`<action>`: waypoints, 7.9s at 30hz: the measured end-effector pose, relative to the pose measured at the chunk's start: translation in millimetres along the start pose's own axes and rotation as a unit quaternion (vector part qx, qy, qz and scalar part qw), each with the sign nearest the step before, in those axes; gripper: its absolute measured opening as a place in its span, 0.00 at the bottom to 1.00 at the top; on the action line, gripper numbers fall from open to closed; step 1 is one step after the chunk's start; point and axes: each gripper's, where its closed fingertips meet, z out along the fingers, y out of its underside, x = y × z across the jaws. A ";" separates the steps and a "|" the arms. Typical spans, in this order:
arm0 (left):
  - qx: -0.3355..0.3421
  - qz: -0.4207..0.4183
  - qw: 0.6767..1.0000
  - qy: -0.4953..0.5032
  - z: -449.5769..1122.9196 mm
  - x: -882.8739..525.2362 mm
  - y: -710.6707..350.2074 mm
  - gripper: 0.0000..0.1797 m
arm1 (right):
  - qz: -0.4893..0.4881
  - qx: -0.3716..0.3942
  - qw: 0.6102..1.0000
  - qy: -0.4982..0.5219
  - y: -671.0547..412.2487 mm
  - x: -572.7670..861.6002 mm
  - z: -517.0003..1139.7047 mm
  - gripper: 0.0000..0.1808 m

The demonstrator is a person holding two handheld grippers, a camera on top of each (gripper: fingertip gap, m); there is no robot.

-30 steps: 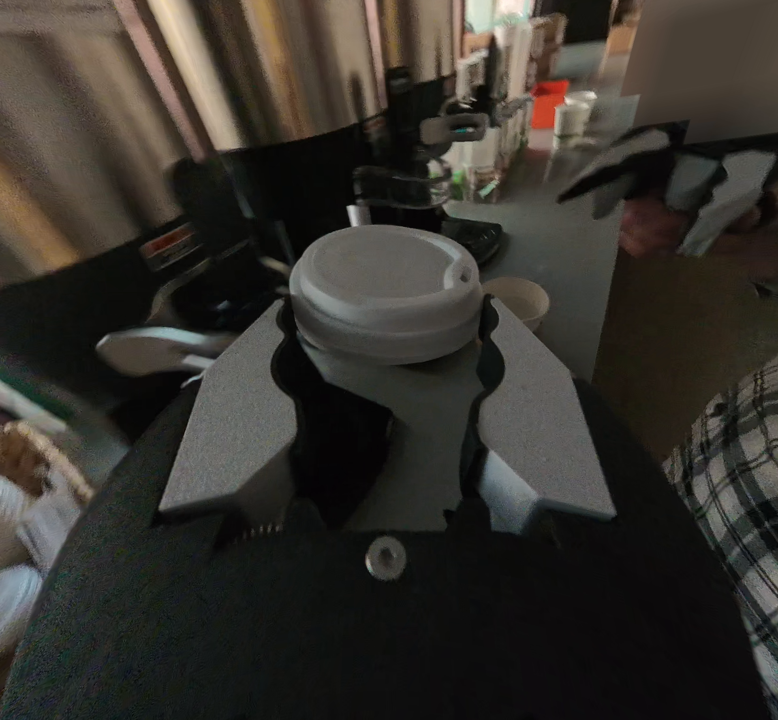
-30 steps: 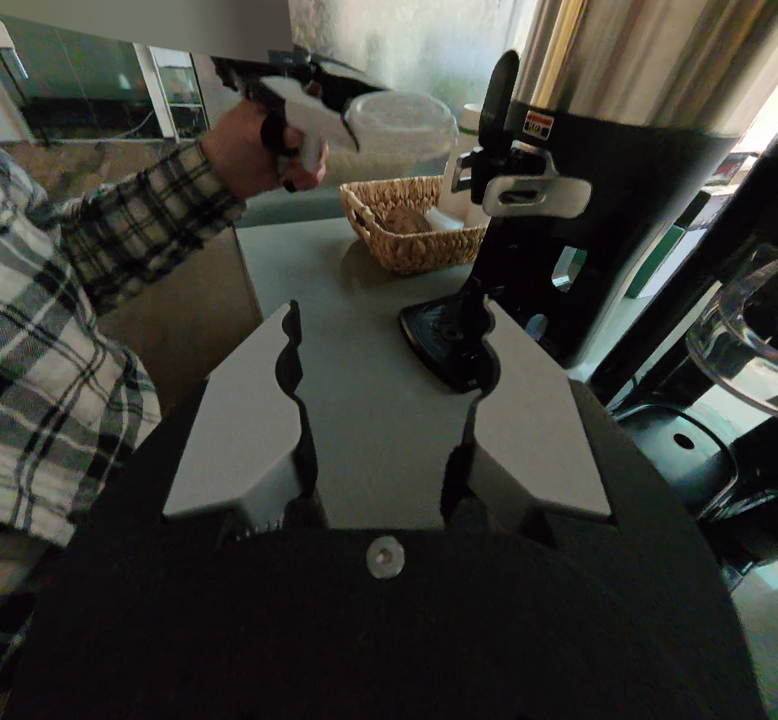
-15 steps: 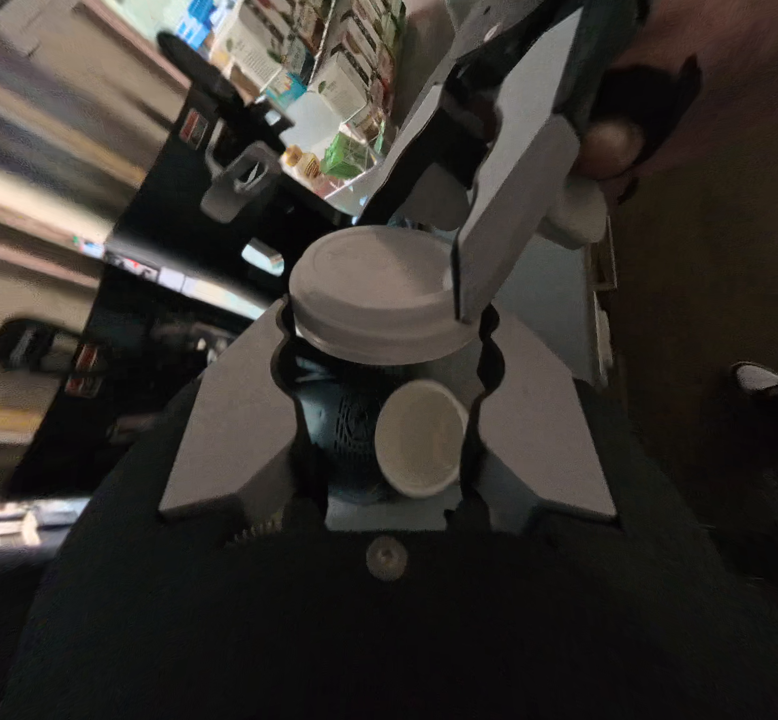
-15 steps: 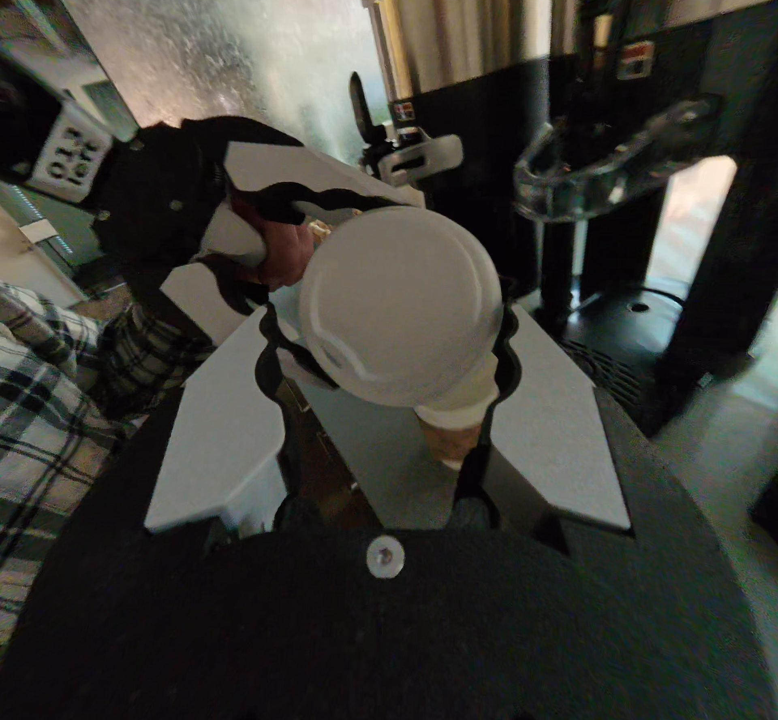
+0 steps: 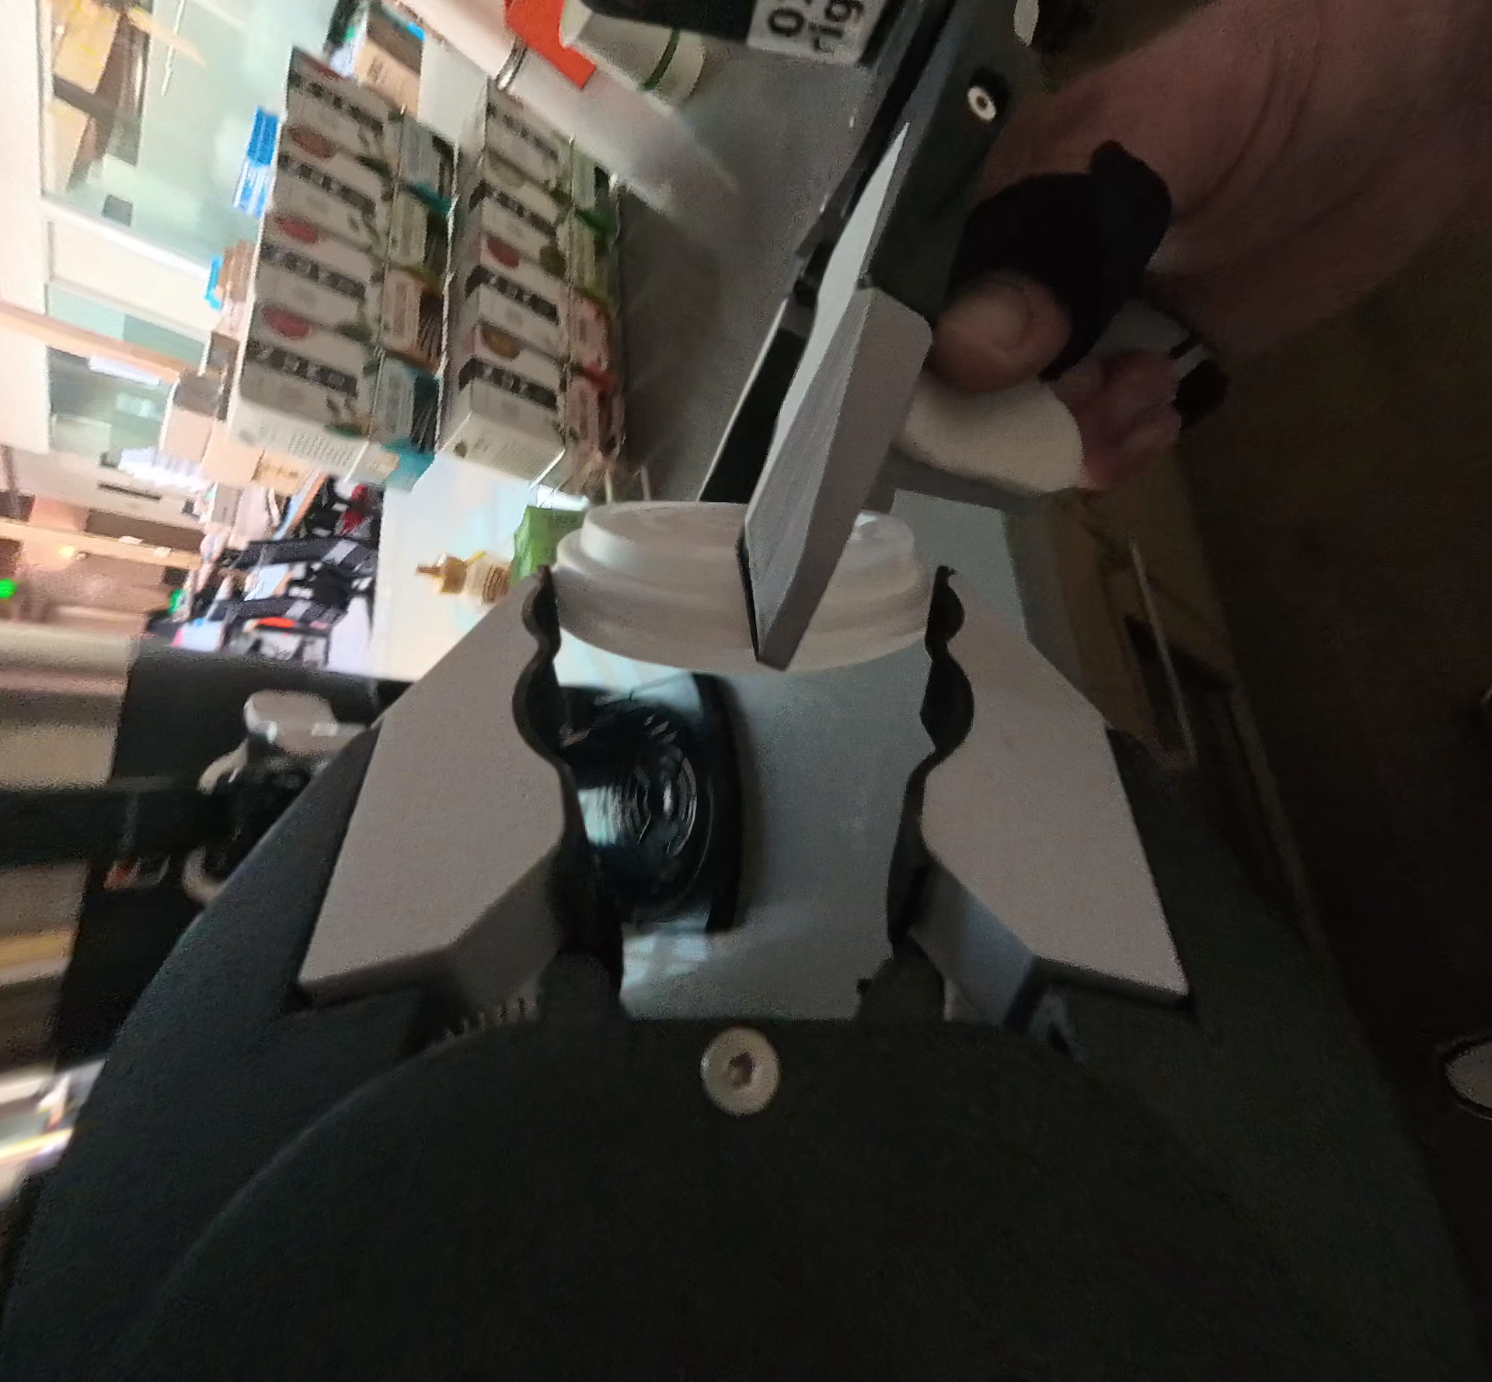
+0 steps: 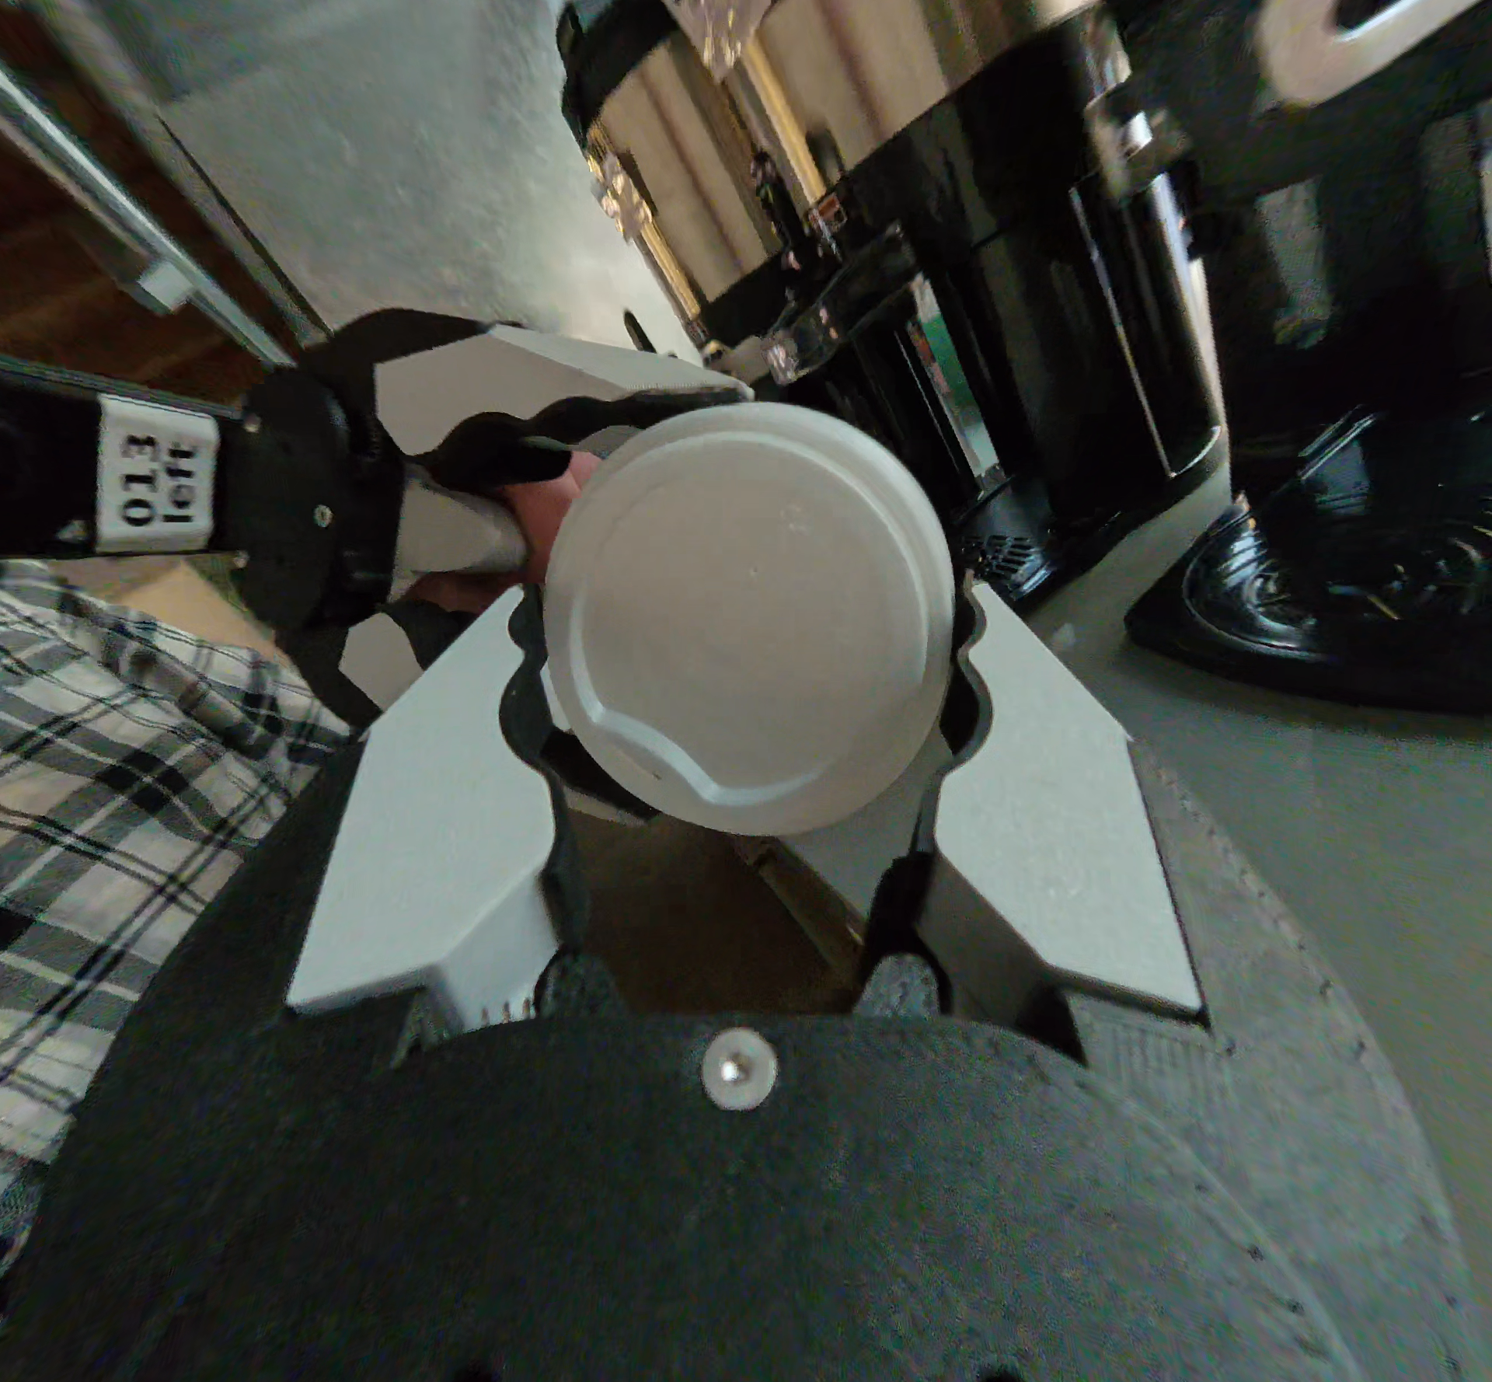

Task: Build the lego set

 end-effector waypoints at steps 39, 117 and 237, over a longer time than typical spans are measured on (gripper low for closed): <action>0.397 -0.494 0.601 0.487 231.8 -76.2 -129.4 0.00 | -0.032 0.147 0.983 0.105 -116.6 193.2 -246.8 0.51; 0.329 -0.672 0.570 0.340 495.4 -97.8 -190.0 0.00 | -0.172 -0.380 0.864 0.283 -307.8 483.5 -557.6 0.59; 0.185 -0.575 0.771 0.202 620.7 -148.9 -217.1 0.17 | -0.145 -0.409 0.870 0.235 -209.8 472.8 -478.9 0.51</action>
